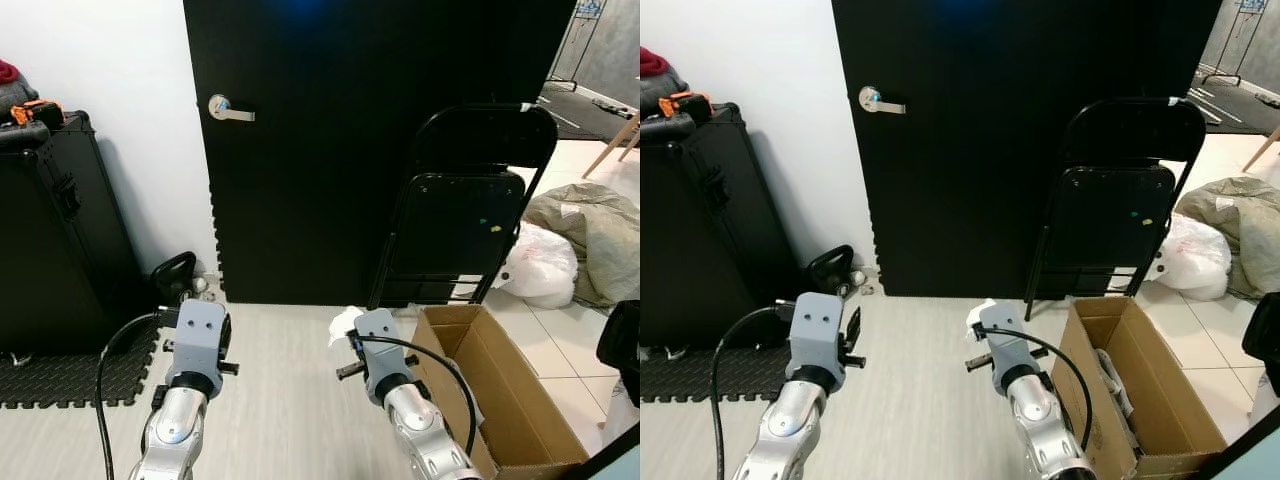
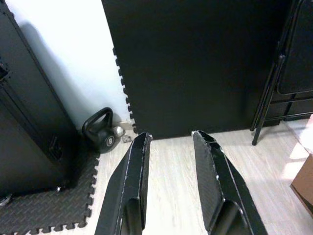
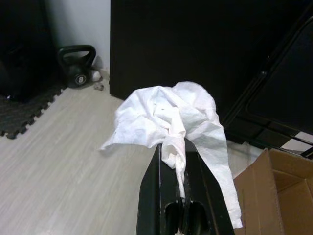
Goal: Clean up the room
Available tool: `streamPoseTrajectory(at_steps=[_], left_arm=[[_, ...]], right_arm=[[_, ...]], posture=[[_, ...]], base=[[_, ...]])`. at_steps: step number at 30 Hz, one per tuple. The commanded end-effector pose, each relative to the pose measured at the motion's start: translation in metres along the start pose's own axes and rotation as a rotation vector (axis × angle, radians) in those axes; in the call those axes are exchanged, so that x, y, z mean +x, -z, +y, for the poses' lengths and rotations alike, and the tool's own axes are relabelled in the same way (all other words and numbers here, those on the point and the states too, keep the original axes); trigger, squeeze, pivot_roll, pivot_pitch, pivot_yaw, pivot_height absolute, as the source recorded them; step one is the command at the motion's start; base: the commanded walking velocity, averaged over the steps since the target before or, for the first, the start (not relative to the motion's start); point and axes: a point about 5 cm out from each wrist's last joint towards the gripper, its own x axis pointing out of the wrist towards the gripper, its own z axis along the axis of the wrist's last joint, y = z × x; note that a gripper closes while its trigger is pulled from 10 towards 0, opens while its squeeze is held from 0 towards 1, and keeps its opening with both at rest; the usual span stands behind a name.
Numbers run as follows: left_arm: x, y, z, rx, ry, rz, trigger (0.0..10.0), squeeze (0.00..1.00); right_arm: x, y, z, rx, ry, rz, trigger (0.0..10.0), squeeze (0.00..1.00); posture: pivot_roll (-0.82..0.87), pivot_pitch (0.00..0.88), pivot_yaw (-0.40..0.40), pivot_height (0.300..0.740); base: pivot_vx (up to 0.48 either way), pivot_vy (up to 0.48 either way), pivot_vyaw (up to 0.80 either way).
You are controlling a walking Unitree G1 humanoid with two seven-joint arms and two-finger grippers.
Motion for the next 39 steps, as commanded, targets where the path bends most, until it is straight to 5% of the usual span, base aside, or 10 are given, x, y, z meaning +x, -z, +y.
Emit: streamPoseTrajectory(at_steps=[1,39], left_arm=[[-0.0002,-0.0028,-0.0004,-0.006,0.003,-0.016,10.0,0.00],[0.0015,-0.0007,-0.0019,0.003,0.036,0.005,10.0,0.00]], right_arm=[[-0.0002,0.0022,-0.0013,-0.016,-0.002,0.012,10.0,0.00],[-0.0009,0.0044,-0.0035,-0.025,0.024,0.020,10.0,0.00]], posture=[[0.08,0.000,-0.021,0.740],[0.08,0.000,-0.010,0.740]], base=[[0.319,0.000,0.00],[0.324,0.000,0.00]])
